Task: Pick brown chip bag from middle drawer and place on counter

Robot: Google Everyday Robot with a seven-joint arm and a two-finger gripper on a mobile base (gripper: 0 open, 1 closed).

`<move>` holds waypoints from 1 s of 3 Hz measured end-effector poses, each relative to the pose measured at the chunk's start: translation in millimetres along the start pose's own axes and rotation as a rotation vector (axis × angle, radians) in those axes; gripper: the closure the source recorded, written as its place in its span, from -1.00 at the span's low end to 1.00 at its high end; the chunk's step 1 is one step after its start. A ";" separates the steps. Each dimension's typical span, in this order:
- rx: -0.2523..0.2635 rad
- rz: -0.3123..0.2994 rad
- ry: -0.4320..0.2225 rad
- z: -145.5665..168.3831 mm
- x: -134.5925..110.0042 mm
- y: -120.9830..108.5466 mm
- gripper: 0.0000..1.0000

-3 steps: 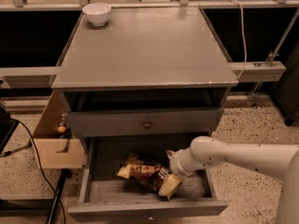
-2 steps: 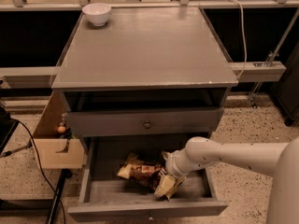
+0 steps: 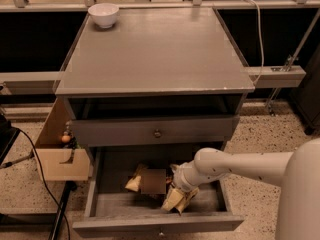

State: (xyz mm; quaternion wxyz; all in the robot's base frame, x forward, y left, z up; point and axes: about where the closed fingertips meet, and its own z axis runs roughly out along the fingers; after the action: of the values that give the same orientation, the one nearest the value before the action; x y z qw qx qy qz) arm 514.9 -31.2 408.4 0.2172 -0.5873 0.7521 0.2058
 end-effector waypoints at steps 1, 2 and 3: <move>0.003 0.022 0.005 6.4 6.8 -4.3 -1.00; 0.003 0.025 0.006 7.2 7.7 -4.8 -0.55; 0.003 0.025 0.006 7.3 7.7 -4.8 -0.05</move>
Offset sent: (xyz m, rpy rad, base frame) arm 0.0034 -0.0029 -0.0098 -0.0037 0.0117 -0.0206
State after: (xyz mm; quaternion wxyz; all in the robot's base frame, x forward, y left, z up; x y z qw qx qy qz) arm 518.5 -34.3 397.8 0.2135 -0.5781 0.7602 0.2056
